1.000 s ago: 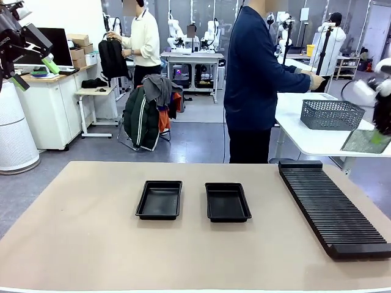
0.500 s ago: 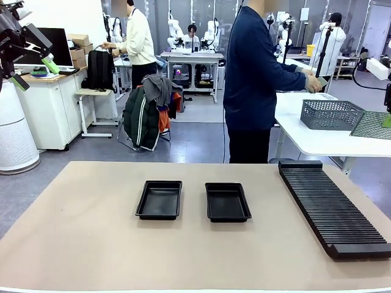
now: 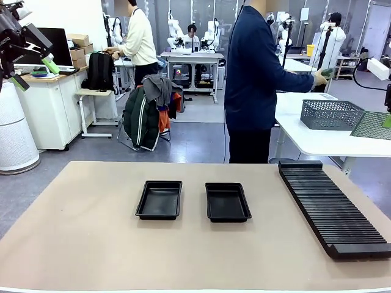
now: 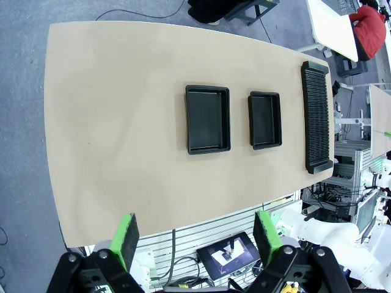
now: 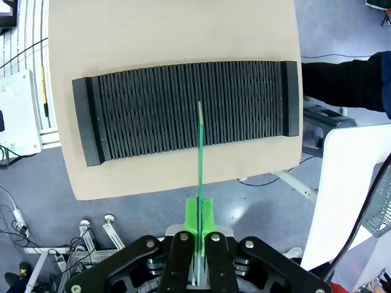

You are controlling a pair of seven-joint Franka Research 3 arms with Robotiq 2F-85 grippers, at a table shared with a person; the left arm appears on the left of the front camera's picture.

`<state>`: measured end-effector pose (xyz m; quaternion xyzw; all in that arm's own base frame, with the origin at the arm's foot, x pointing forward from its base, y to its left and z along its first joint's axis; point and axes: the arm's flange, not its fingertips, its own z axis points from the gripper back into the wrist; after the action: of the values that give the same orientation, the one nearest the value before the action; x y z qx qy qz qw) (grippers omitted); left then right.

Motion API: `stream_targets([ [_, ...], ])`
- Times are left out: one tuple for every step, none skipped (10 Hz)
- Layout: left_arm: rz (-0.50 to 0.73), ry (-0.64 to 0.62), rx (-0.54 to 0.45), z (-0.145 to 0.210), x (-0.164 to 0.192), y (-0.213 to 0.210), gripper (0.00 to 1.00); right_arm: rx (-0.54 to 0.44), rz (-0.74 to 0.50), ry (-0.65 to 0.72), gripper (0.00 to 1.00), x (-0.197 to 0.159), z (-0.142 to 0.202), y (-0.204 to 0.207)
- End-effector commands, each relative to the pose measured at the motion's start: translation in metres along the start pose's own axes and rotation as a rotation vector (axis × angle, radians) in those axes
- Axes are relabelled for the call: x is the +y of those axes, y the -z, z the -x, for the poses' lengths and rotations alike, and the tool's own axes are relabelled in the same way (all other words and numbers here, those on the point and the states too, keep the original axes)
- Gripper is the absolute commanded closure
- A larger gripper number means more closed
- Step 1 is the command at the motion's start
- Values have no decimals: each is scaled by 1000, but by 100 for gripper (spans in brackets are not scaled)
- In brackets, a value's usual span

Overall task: Inspect and transfer BCBs to ESD trays.
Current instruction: Pick up the Blank PCB from the PCB Rack and place it in the left ESD tray.

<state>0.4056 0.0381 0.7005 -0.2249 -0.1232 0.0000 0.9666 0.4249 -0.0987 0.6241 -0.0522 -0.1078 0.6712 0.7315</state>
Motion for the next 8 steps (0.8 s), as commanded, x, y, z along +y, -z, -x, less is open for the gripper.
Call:
stream_targets([
  [0, -3, -1, 1, 0, 0, 0, 2, -2, -6, 100, 3, -1, 1],
  [0, -3, -1, 1, 0, 0, 0, 2, -2, -6, 100, 3, -1, 1],
  [0, -3, -1, 1, 0, 0, 0, 2, -2, -6, 100, 3, -1, 1],
  [0, -3, -1, 1, 0, 0, 0, 2, -2, -6, 100, 3, -1, 1],
  [0, -3, -1, 1, 0, 0, 0, 0, 0, -1, 97, 0, 0, 0],
  [0, -3, -1, 1, 0, 0, 0, -78, -38, 82, 97, -11, -4, 10],
  [0, -3, -1, 1, 0, 0, 0, -131, -69, 159, 97, -18, -14, 18],
  [0, -3, -1, 1, 0, 0, 0, -177, -139, 258, 97, -22, -31, 29],
])
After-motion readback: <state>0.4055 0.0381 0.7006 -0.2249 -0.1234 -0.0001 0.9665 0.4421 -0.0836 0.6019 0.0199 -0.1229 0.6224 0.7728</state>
